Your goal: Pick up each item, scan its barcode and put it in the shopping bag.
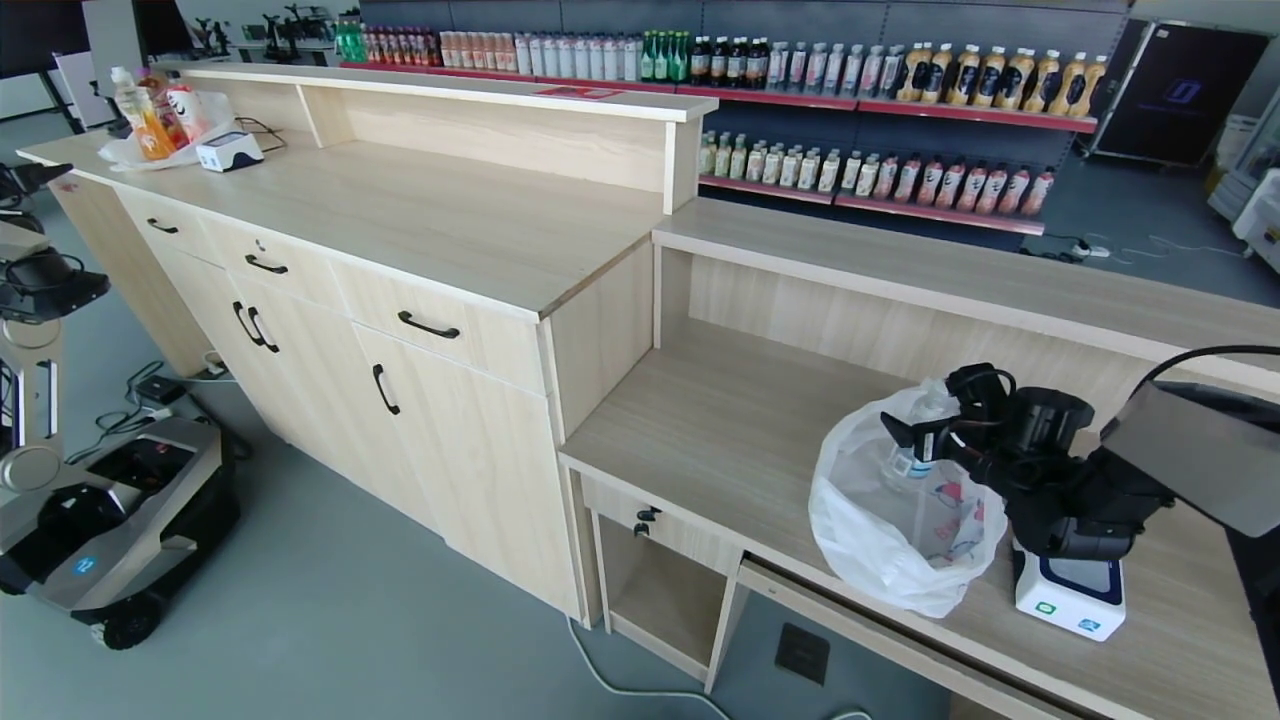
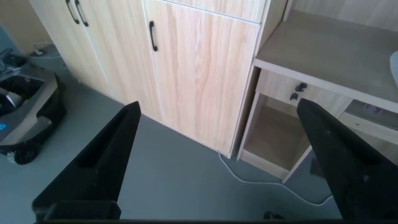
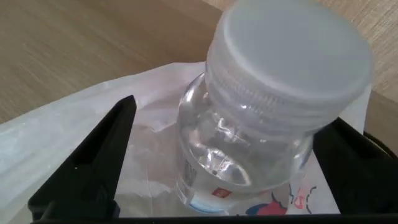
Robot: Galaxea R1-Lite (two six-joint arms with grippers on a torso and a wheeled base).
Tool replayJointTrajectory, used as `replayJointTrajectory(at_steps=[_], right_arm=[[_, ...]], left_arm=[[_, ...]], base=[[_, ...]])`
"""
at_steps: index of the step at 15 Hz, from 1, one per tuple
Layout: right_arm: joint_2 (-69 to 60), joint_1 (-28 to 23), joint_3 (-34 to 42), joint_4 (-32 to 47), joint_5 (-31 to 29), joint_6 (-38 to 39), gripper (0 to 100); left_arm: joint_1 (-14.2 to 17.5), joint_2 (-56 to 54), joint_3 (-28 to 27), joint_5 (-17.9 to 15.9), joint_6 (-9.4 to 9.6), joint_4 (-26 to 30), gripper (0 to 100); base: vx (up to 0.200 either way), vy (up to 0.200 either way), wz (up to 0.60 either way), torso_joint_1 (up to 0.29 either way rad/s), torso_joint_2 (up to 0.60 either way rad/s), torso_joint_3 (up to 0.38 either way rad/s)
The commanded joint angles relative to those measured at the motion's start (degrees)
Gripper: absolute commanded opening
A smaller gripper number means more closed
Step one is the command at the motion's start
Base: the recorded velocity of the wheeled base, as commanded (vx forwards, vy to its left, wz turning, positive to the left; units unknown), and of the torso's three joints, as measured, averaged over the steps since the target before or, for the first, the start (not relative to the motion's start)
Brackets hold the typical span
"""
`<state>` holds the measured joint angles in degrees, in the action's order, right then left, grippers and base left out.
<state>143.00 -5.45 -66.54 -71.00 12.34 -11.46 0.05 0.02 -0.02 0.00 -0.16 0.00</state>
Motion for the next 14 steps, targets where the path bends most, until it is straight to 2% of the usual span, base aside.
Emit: replayJointTrajectory(at_steps=[1, 3, 5, 8, 9, 10, 11, 12, 14], right_arm=[[-12.0, -0.1, 6.3, 0.9, -0.3, -1.5, 100], [-24.7, -0.1, 18.2, 5.0, -0.3, -2.2, 100], [-34.9, -1.0, 26.9, 5.2, -0.3, -4.1, 100], [-46.3, -3.9, 33.0, 5.7, -0.5, -7.3, 100], [-49.0, -6.4, 34.8, 6.4, -0.6, -10.5, 100], [-51.4, -13.0, 35.2, 7.6, -0.7, -14.9, 100], [-52.3, -14.8, 35.2, 8.5, -0.8, -14.9, 100], [-54.7, -18.8, 35.7, 10.6, -3.3, -14.8, 100], [-57.2, -23.7, 35.6, 15.5, -9.7, -13.0, 100]], left_arm=[[0.0, 0.0, 0.0, 0.0, -0.02, 0.0, 100], [0.0, 0.0, 0.0, 0.0, -0.02, 0.0, 100], [0.0, 0.0, 0.0, 0.0, -0.02, 0.0, 100], [0.0, 0.0, 0.0, 0.0, -0.02, 0.0, 100], [0.0, 0.0, 0.0, 0.0, -0.02, 0.0, 100], [0.0, 0.0, 0.0, 0.0, -0.02, 0.0, 100], [0.0, 0.0, 0.0, 0.0, -0.02, 0.0, 100], [0.0, 0.0, 0.0, 0.0, -0.02, 0.0, 100], [0.0, 0.0, 0.0, 0.0, -0.02, 0.0, 100]], base=[[0.0, 0.0, 0.0, 0.0, 0.0, 0.0], [0.0, 0.0, 0.0, 0.0, 0.0, 0.0], [0.0, 0.0, 0.0, 0.0, 0.0, 0.0], [0.0, 0.0, 0.0, 0.0, 0.0, 0.0], [0.0, 0.0, -0.6, -0.002, 0.0, 0.007], [0.0, 0.0, -0.6, 0.007, 0.0, 0.002], [0.0, 0.0, -0.6, -0.002, 0.0, 0.002], [0.0, 0.0, -0.6, -0.002, 0.0, 0.007], [0.0, 0.0, -0.6, 0.002, 0.01, 0.0]])
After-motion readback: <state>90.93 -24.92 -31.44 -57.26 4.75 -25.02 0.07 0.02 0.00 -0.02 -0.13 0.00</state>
